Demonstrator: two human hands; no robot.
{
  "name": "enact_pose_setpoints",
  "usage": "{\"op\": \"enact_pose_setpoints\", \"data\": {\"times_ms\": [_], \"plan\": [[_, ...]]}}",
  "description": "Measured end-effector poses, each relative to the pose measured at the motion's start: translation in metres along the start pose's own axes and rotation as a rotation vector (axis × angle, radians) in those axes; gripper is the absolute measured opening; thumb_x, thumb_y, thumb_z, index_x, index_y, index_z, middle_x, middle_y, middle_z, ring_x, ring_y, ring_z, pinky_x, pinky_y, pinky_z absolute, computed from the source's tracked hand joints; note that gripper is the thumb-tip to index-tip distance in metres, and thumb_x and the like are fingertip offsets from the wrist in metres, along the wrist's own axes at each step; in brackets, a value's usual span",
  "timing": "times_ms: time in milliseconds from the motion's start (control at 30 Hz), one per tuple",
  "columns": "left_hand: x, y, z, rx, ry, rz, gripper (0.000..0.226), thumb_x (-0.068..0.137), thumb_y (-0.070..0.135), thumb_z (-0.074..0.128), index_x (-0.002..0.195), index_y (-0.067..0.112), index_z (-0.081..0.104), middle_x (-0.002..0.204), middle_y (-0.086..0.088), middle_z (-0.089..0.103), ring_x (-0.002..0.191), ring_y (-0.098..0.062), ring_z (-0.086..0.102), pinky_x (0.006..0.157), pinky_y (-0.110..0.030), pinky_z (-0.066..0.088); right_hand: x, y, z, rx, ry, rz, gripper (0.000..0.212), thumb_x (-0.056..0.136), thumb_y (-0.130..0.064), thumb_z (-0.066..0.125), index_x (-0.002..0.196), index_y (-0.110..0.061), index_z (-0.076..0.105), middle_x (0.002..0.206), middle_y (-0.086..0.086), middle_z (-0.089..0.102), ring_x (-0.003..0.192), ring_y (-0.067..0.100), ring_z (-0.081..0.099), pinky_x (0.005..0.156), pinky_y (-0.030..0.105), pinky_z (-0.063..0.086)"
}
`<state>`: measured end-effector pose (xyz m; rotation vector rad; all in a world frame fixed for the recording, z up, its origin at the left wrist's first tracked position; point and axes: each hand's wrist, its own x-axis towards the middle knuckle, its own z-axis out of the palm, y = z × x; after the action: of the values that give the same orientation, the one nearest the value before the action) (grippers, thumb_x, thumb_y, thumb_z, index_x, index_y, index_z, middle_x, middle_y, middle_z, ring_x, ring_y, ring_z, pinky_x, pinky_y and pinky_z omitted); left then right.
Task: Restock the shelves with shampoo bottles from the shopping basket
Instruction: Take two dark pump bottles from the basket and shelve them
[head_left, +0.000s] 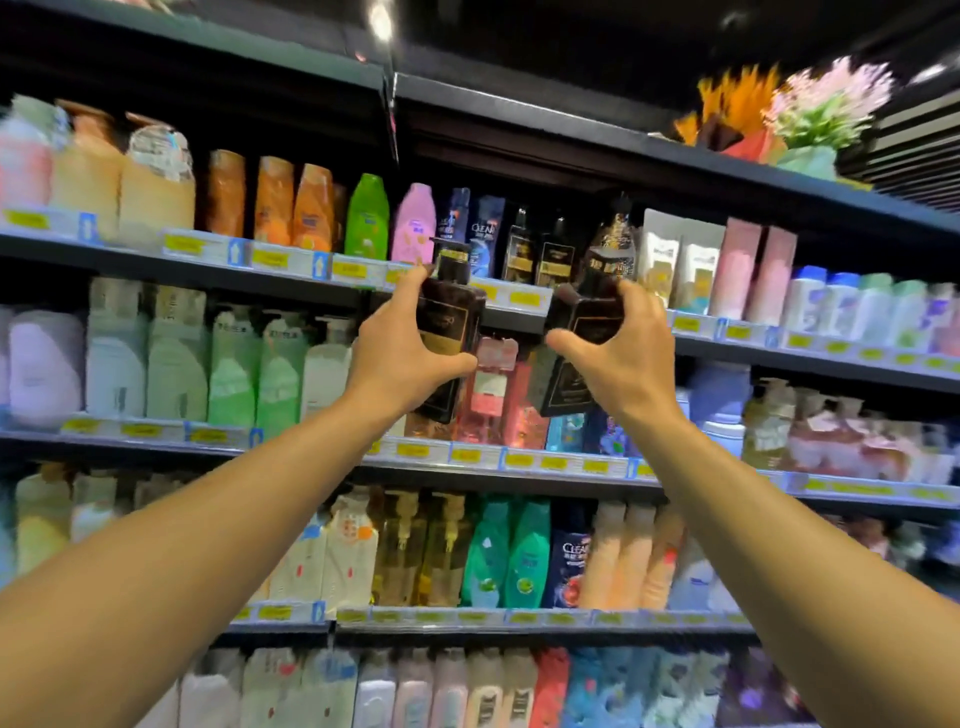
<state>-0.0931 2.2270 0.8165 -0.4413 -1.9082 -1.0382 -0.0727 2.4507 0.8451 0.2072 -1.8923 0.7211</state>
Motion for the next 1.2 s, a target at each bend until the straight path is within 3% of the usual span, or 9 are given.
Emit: {"op": "enact_pose_setpoints", "data": {"times_ms": [133, 233, 300, 400, 533, 633, 700, 967, 1200], "plan": [[0.016, 0.003, 0.028, -0.001, 0.014, 0.013, 0.101, 0.063, 0.038, 0.088, 0.147, 0.028, 0.033, 0.121, 0.001, 0.063, 0.109, -0.020, 0.058, 0.081, -0.026, 0.040, 0.041, 0.015, -0.004, 0.048, 0.069, -0.048, 0.079, 0.069, -0.046, 0.082, 0.133, -0.010, 0.051, 0.123, 0.005, 0.050, 0.096, 0.001, 0.036, 0.080, 0.003, 0.027], [0.032, 0.001, 0.045, 0.020, 0.033, 0.016, 0.099, 0.063, 0.037, 0.088, 0.146, 0.027, 0.034, 0.122, 0.000, 0.064, 0.112, -0.023, 0.059, 0.087, -0.029, 0.045, 0.071, 0.018, -0.001, 0.085, 0.109, -0.099, 0.076, 0.066, -0.046, 0.082, 0.129, -0.012, 0.054, 0.118, 0.004, 0.047, 0.089, -0.001, 0.034, 0.074, -0.007, 0.027], [0.043, -0.002, 0.052, 0.019, 0.041, 0.025, 0.097, 0.063, 0.037, 0.087, 0.144, 0.029, 0.034, 0.118, 0.001, 0.065, 0.106, -0.023, 0.061, 0.086, -0.033, 0.050, 0.090, 0.018, 0.005, 0.112, 0.127, -0.136, 0.075, 0.067, -0.043, 0.083, 0.128, -0.012, 0.054, 0.114, 0.000, 0.042, 0.084, -0.002, 0.041, 0.072, -0.008, 0.028], [0.062, -0.006, 0.061, 0.015, 0.064, 0.058, 0.095, 0.063, 0.037, 0.087, 0.142, 0.029, 0.035, 0.112, 0.002, 0.065, 0.097, -0.023, 0.063, 0.080, -0.038, 0.054, 0.119, 0.019, 0.017, 0.140, 0.180, -0.188, 0.070, 0.068, -0.037, 0.084, 0.124, -0.010, 0.053, 0.113, 0.000, 0.037, 0.088, -0.022, 0.038, 0.070, -0.009, 0.029], [0.085, -0.014, 0.067, -0.023, 0.096, 0.098, 0.092, 0.061, 0.035, 0.087, 0.139, 0.029, 0.037, 0.108, 0.008, 0.063, 0.092, -0.015, 0.061, 0.073, -0.026, 0.045, 0.150, 0.023, 0.038, 0.175, 0.220, -0.174, 0.073, 0.068, -0.035, 0.085, 0.127, -0.011, 0.050, 0.121, 0.004, 0.038, 0.089, -0.005, 0.043, 0.073, -0.007, 0.032], [0.095, -0.017, 0.068, -0.051, 0.118, 0.130, 0.088, 0.060, 0.033, 0.087, 0.134, 0.032, 0.039, 0.106, 0.011, 0.063, 0.091, -0.011, 0.062, 0.071, -0.018, 0.044, 0.164, 0.032, 0.054, 0.212, 0.256, -0.156, 0.071, 0.069, -0.033, 0.086, 0.126, -0.011, 0.050, 0.120, 0.002, 0.038, 0.091, -0.018, 0.042, 0.071, -0.008, 0.031], [0.101, -0.018, 0.069, -0.060, 0.124, 0.138, 0.085, 0.060, 0.033, 0.086, 0.131, 0.034, 0.039, 0.103, 0.013, 0.062, 0.090, -0.009, 0.062, 0.068, -0.013, 0.043, 0.170, 0.038, 0.065, 0.222, 0.258, -0.129, 0.070, 0.070, -0.031, 0.086, 0.125, -0.011, 0.049, 0.117, 0.000, 0.035, 0.086, -0.016, 0.042, 0.068, -0.009, 0.030], [0.112, -0.021, 0.083, -0.042, 0.186, 0.143, 0.084, 0.061, 0.033, 0.086, 0.131, 0.032, 0.041, 0.104, 0.012, 0.063, 0.094, -0.012, 0.062, 0.074, -0.024, 0.049, 0.187, 0.060, 0.104, 0.093, 0.122, 0.008, 0.073, 0.069, -0.049, 0.081, 0.126, -0.017, 0.048, 0.112, -0.005, 0.032, 0.089, 0.015, 0.047, 0.062, 0.014, 0.030], [0.119, -0.022, 0.088, -0.012, 0.196, 0.148, 0.086, 0.061, 0.036, 0.086, 0.132, 0.033, 0.040, 0.100, 0.014, 0.062, 0.092, -0.013, 0.062, 0.076, -0.030, 0.050, 0.196, 0.063, 0.115, -0.144, 0.114, 0.077, 0.058, 0.070, -0.055, 0.075, 0.108, -0.015, 0.055, 0.123, 0.006, 0.043, 0.113, 0.027, 0.046, 0.085, 0.042, 0.049]]}}
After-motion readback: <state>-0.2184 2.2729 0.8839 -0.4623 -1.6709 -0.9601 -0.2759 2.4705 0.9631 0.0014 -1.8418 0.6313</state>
